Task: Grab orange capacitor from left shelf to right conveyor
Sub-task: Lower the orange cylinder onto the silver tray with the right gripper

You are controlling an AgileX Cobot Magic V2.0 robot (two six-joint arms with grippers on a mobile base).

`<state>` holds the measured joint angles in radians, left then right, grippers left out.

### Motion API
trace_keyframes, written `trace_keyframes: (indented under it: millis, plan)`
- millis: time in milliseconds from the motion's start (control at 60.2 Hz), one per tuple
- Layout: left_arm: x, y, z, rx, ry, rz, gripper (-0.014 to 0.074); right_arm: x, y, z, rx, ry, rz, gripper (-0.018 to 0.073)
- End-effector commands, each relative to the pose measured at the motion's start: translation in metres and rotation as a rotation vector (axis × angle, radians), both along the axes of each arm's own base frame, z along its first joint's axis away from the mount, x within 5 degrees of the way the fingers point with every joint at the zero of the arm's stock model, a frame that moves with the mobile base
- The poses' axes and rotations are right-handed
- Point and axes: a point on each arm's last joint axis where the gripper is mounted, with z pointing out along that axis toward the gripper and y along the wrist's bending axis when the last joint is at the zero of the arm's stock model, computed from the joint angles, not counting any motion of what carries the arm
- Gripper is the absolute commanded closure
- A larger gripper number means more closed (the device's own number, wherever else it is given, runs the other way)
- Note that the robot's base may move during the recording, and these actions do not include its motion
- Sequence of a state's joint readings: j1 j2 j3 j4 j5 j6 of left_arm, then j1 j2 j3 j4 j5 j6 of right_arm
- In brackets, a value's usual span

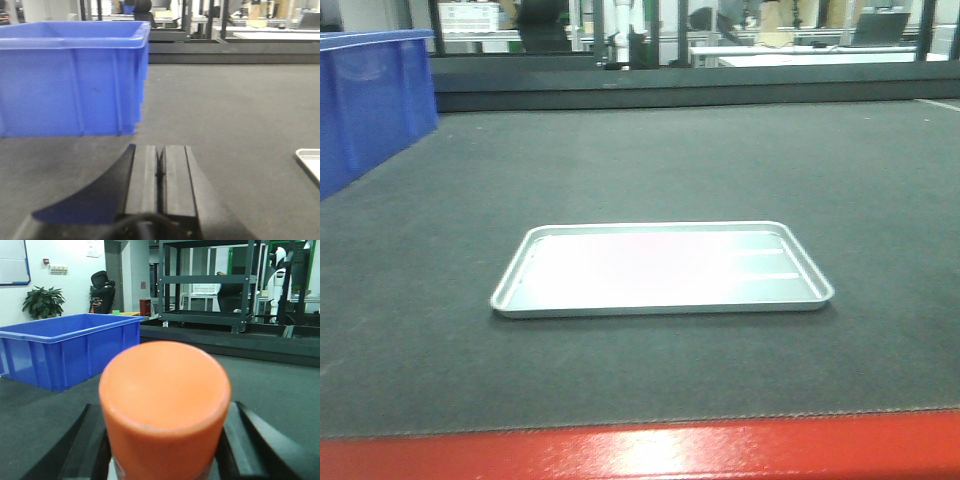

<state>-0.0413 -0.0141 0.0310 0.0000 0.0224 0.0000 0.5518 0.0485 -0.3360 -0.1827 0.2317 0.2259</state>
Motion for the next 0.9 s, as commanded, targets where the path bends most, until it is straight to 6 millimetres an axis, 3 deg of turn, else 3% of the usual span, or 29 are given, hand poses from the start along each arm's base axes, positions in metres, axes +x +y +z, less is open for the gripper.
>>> trace_keyframes:
  millis: [0,581,764,880]
  plan:
    - [-0.002,0.000,0.010,-0.010,-0.096,-0.004,0.0701,-0.002,0.001,0.016,0.028,-0.101,0.010,0.0510]
    - [-0.002,0.000,0.010,-0.010,-0.096,-0.004,0.0701,-0.002,0.001,0.016,0.028,-0.101,0.010,0.0510]
    - [-0.002,0.000,0.010,-0.010,-0.096,-0.004,0.0701,-0.006,0.001,0.027,0.088,-0.216,0.033,0.0510]
    - [-0.002,0.000,0.010,-0.010,-0.096,-0.004,0.0701,0.003,0.006,0.026,0.067,-0.181,0.036,0.0510]
